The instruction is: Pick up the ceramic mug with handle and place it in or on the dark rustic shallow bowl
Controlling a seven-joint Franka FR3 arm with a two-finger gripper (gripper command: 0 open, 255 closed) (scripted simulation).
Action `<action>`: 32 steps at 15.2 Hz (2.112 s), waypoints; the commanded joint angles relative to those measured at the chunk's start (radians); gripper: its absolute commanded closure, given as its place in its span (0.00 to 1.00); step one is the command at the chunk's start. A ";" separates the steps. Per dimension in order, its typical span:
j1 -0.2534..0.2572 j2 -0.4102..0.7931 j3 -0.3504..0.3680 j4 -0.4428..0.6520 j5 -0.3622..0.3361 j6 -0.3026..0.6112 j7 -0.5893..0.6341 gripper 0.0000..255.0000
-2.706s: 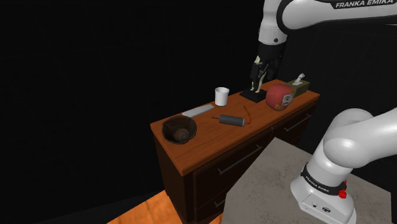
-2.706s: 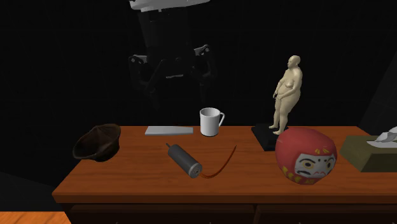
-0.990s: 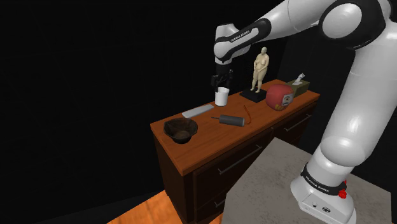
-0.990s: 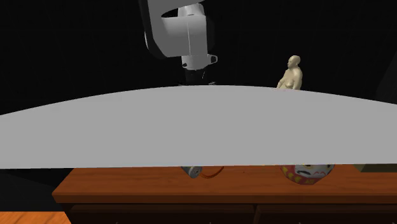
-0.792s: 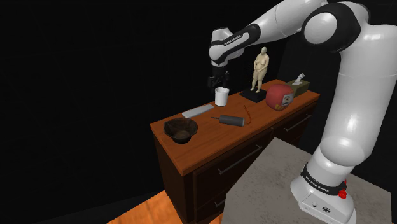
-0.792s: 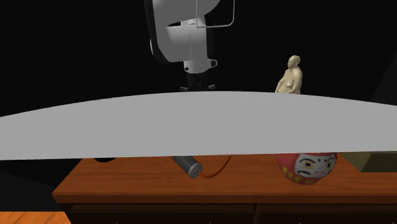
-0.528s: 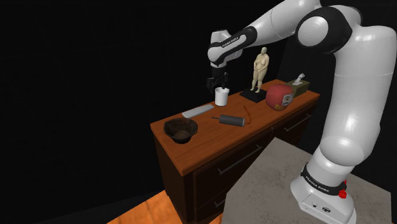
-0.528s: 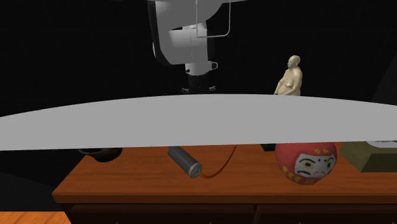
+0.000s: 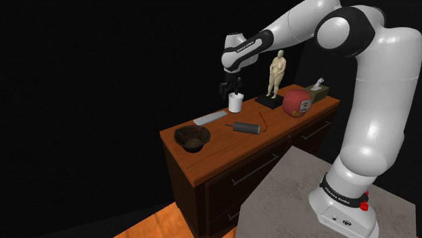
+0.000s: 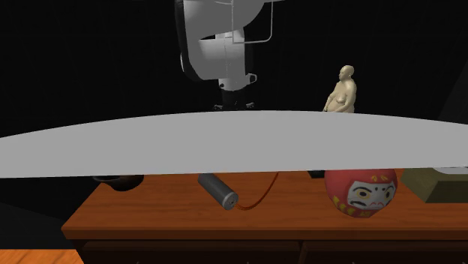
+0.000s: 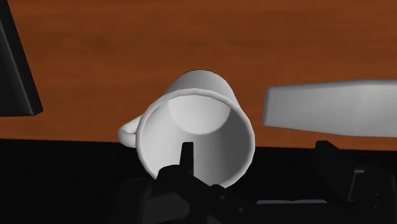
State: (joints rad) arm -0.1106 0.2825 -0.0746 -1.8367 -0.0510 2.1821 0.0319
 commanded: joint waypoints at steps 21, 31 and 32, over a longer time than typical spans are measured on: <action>-0.025 0.018 0.020 0.043 -0.010 -0.075 -0.006 1.00; -0.025 -0.024 0.022 0.121 -0.009 -0.195 -0.012 1.00; -0.026 -0.027 0.022 0.130 -0.009 -0.207 -0.013 1.00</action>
State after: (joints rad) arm -0.1372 0.2751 -0.0523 -1.7055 -0.0574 1.8878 0.0162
